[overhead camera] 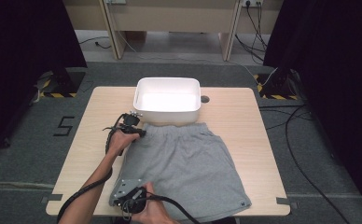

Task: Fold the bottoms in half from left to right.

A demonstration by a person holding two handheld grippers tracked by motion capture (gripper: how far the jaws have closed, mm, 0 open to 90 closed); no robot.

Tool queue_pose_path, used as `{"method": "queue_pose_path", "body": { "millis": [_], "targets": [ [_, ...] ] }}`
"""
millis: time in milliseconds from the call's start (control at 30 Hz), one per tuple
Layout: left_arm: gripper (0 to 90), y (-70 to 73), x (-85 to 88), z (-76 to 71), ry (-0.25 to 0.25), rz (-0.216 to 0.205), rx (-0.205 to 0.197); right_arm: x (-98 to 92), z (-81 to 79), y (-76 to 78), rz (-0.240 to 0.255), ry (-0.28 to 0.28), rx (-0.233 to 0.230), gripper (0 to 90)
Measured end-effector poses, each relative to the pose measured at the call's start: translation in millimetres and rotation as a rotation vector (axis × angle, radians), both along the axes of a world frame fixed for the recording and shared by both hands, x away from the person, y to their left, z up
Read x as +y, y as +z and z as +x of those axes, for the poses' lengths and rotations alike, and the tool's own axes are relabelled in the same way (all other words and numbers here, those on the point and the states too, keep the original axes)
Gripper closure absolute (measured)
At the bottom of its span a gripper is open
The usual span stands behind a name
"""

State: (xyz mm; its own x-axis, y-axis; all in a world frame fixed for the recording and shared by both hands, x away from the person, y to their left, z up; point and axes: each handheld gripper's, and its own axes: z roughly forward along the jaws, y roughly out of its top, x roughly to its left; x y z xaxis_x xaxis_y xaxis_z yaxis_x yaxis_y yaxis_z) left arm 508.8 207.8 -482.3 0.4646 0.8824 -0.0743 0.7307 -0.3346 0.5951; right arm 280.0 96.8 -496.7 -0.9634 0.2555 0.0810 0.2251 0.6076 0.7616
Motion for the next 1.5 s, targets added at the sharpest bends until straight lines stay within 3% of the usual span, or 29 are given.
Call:
{"method": "queue_pose_path", "body": {
  "millis": [167, 267, 400, 567, 733, 1033, 1200, 1500],
  "targets": [
    [79.5, 18.2, 3.1, -2.4, -0.015, 0.024, -0.006, -6.4, 2.2, 20.8, 0.050, -0.001, 0.003, 86.2],
    [79.5, 31.9, 3.3, -4.2, -0.021, 0.004, -0.017, -12.0, 4.4, 32.5, 0.072, -0.006, 0.009, 86.3],
    [79.4, 50.6, -0.1, -5.0, -0.030, 0.022, -0.034, -16.9, 6.7, 46.4, 0.102, -0.008, 0.009, 86.3],
    [79.4, 61.2, -3.5, -6.2, -0.039, 0.075, -0.027, -18.3, 6.4, 58.8, 0.121, -0.001, 0.003, 86.2],
    [79.3, 74.7, -12.0, -8.4, -0.046, 0.082, -0.028, -27.6, 4.8, 70.2, 0.146, -0.006, -0.013, 86.3],
    [79.0, 91.1, -48.6, -9.1, -0.081, 0.056, -0.046, -77.9, 8.5, 70.1, 0.159, -0.091, -0.011, 86.2],
    [78.9, 88.9, -66.9, -7.3, -0.101, 0.054, -0.035, -106.4, 8.4, 70.0, 0.187, -0.142, -0.008, 86.1],
    [79.0, 98.5, -96.9, -7.7, -0.116, 0.026, -0.060, -157.4, 6.3, 79.8, 0.187, -0.232, -0.067, 86.3]
  ]
}}
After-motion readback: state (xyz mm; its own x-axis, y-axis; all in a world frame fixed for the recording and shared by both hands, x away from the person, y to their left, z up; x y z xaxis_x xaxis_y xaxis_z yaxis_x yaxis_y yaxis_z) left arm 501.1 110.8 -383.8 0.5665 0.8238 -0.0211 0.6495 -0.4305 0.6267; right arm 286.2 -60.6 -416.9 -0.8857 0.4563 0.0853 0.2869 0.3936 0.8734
